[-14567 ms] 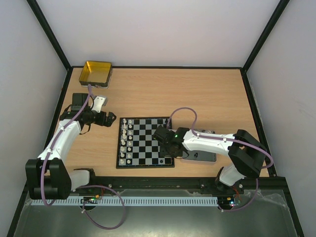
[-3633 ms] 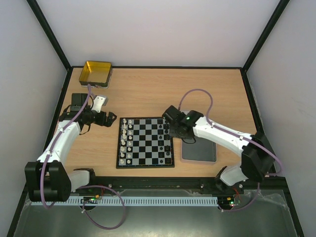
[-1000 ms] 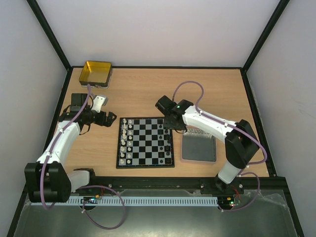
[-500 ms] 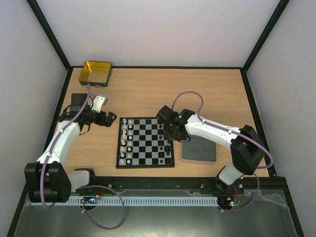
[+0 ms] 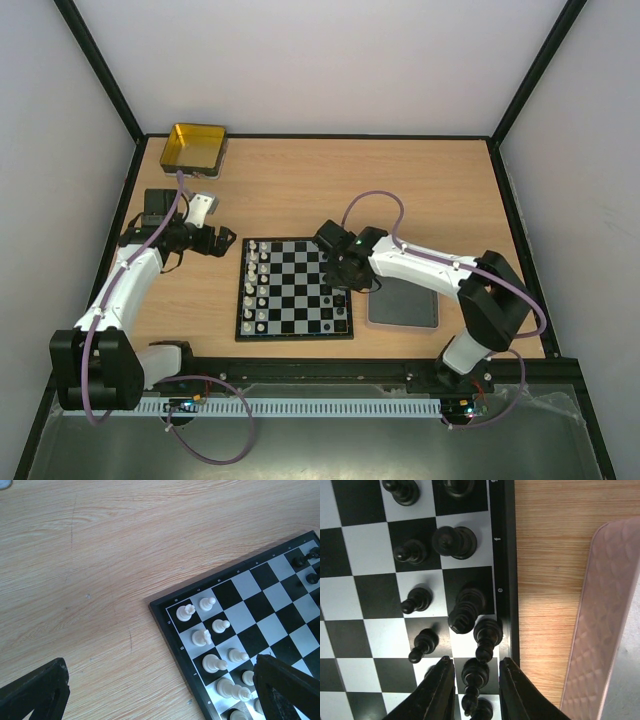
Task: Set up the chess pieces on the board
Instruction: Place the chess piece on the chessboard.
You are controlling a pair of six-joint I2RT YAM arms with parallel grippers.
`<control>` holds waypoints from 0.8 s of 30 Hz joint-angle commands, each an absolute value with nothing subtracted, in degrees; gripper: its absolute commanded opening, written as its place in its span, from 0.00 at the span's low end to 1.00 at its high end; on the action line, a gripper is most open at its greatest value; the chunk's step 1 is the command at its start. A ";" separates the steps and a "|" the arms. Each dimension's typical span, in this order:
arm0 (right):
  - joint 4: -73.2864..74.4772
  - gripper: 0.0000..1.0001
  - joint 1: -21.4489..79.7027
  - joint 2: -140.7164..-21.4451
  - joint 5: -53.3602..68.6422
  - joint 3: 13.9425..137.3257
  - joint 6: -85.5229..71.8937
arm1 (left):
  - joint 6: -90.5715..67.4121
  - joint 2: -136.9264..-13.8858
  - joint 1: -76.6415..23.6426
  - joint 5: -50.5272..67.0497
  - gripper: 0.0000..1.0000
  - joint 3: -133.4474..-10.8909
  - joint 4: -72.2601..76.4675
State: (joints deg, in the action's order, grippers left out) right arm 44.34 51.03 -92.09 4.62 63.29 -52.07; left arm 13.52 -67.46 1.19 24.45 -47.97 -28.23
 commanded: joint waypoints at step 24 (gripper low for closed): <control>40.80 0.17 49.16 -94.48 2.13 60.05 -51.27 | 13.71 -67.23 1.10 24.73 0.99 -48.25 -29.00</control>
